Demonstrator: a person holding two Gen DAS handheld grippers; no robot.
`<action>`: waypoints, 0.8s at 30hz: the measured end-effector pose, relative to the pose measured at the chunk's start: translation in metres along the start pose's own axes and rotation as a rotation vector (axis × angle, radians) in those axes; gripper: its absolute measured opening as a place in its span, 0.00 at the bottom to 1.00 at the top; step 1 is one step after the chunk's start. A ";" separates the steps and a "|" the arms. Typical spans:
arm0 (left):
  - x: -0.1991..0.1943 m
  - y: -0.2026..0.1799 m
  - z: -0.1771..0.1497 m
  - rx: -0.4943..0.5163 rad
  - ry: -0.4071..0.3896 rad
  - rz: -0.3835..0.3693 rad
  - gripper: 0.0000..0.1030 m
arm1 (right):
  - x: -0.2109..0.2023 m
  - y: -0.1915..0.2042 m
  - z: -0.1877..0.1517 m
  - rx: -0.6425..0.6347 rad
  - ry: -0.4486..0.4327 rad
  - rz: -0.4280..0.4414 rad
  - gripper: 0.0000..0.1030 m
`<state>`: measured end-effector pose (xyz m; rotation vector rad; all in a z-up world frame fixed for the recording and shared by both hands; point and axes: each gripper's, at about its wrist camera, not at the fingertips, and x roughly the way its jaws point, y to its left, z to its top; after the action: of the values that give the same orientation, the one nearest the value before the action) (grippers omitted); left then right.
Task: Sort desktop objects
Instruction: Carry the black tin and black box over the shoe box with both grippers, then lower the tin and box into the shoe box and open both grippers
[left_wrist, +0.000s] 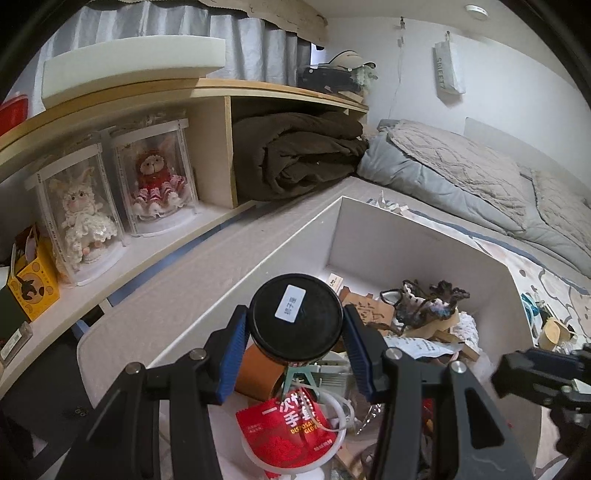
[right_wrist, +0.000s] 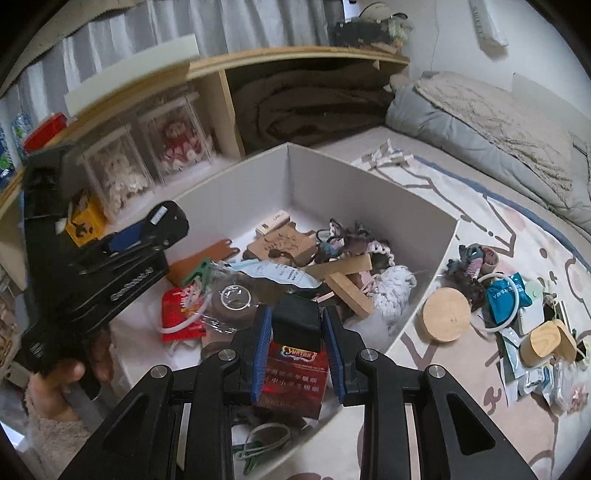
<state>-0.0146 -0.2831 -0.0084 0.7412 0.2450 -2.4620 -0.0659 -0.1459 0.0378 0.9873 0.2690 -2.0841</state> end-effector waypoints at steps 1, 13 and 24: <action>0.000 0.000 0.000 -0.001 0.002 0.000 0.49 | 0.003 0.000 0.001 0.000 0.010 -0.003 0.28; 0.004 -0.001 -0.001 0.015 0.012 0.008 0.49 | 0.025 -0.013 0.003 0.000 0.065 -0.162 0.28; 0.005 0.000 -0.002 0.012 0.020 0.009 0.49 | 0.018 -0.007 0.002 0.002 0.048 -0.136 0.28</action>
<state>-0.0173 -0.2852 -0.0125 0.7702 0.2345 -2.4510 -0.0789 -0.1527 0.0249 1.0474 0.3674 -2.1851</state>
